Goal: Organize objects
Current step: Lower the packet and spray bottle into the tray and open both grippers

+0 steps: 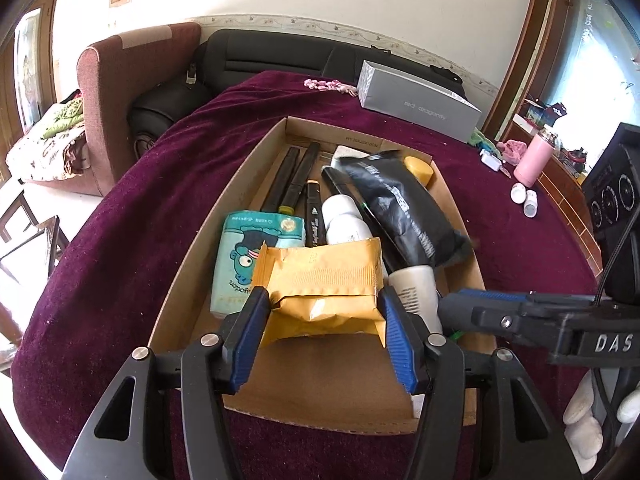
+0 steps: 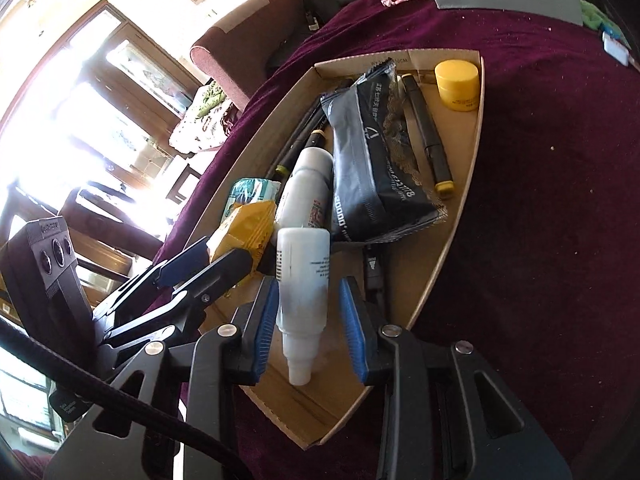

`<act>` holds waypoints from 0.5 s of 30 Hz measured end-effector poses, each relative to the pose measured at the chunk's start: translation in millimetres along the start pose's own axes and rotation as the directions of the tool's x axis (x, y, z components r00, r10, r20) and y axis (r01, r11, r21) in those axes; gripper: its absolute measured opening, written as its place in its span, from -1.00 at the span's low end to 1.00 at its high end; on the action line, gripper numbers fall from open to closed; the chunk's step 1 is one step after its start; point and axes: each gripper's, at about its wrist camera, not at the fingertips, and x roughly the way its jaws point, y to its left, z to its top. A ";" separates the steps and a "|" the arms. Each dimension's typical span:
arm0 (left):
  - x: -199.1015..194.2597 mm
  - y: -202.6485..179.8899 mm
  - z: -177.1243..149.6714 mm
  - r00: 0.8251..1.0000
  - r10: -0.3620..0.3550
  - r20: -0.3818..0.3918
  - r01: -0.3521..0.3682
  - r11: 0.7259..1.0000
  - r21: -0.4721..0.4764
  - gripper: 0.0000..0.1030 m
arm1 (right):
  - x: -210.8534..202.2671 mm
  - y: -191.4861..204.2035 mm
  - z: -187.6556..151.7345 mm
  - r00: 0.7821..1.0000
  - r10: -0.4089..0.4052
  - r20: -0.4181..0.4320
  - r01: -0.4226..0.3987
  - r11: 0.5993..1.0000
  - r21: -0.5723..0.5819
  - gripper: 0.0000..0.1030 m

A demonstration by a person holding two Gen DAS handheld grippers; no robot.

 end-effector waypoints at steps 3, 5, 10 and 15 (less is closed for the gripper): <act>-2.9 -4.7 -2.7 1.000 -0.018 -0.014 0.018 1.000 0.023 0.03 | -7.6 -3.2 2.6 1.000 -0.014 0.025 0.014 1.000 0.002 -0.23; -7.2 -8.2 -4.8 1.000 -0.016 -0.012 0.016 0.999 0.043 0.03 | -12.8 -4.4 7.9 0.999 -0.022 0.047 0.022 1.000 0.013 -0.11; -20.1 -13.7 -6.7 1.000 0.008 0.027 -0.010 0.996 0.094 0.21 | -23.0 -12.9 14.2 0.996 -0.018 0.087 0.014 0.999 0.038 -0.04; -38.7 -14.6 -1.4 0.989 0.045 0.140 -0.057 0.995 0.081 0.44 | -35.4 -20.6 10.0 0.992 -0.015 0.127 0.006 0.997 0.071 -0.02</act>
